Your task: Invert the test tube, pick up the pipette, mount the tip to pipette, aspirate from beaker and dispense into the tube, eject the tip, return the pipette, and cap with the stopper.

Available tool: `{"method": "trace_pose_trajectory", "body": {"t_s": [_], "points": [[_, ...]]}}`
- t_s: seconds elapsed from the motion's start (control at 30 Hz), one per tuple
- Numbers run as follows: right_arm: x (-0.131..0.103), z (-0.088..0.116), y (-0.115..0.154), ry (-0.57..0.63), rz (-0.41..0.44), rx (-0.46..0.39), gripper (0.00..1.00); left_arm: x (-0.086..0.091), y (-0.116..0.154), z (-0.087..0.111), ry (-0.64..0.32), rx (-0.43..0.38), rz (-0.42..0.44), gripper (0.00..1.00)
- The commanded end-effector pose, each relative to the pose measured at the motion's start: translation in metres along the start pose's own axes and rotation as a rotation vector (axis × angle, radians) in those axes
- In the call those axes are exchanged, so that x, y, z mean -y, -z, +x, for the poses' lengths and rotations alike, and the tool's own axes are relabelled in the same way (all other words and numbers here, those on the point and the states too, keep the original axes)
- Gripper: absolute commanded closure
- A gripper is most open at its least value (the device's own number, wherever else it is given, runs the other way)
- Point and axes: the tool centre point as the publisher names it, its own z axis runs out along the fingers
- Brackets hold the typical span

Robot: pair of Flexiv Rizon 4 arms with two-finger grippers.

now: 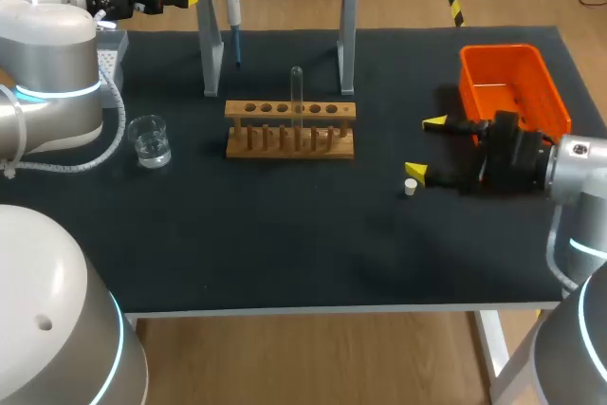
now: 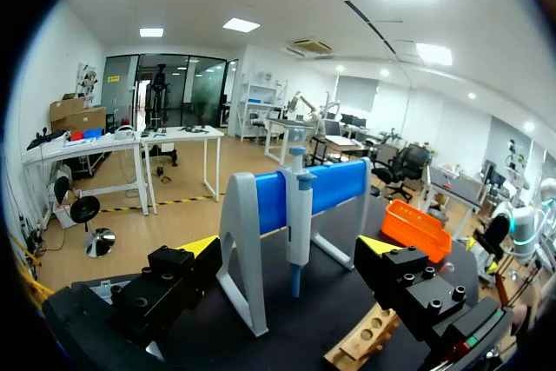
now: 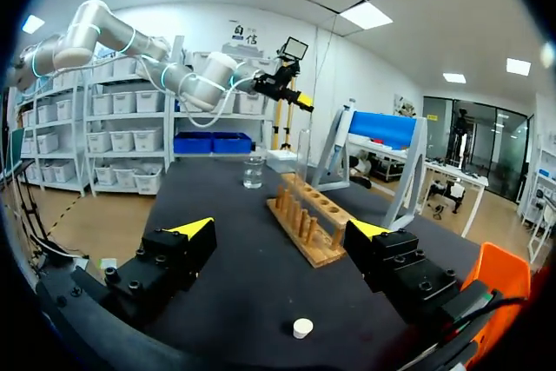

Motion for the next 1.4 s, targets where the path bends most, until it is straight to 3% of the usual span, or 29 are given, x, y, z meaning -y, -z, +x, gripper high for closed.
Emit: {"method": "trace_pose_trajectory", "body": {"t_s": [0.03, 0.53, 0.97, 1.17, 1.4], "points": [[-0.001, -0.002, -0.008, 0.0, -0.004, 0.02, 0.0, -0.001, 0.0, 0.0, 0.0, 0.0, 0.003, 0.0], [-0.001, -0.004, -0.007, 0.01, 0.006, 0.039, 0.0, -0.001, 0.0, 0.0, 0.0, 0.0, 0.003, 0.0], [-0.001, -0.004, -0.007, 0.01, 0.006, 0.039, 0.0, -0.067, 0.065, 0.133, -0.121, -0.047, 0.022, 0.0], [-0.001, -0.004, -0.007, 0.01, 0.006, 0.039, 0.0, -0.091, 0.071, 0.172, -0.151, -0.054, 0.029, 0.0], [-0.001, -0.004, -0.007, 0.01, 0.006, 0.039, 0.0, -0.108, 0.069, 0.193, -0.181, -0.067, 0.017, 0.0]]}}
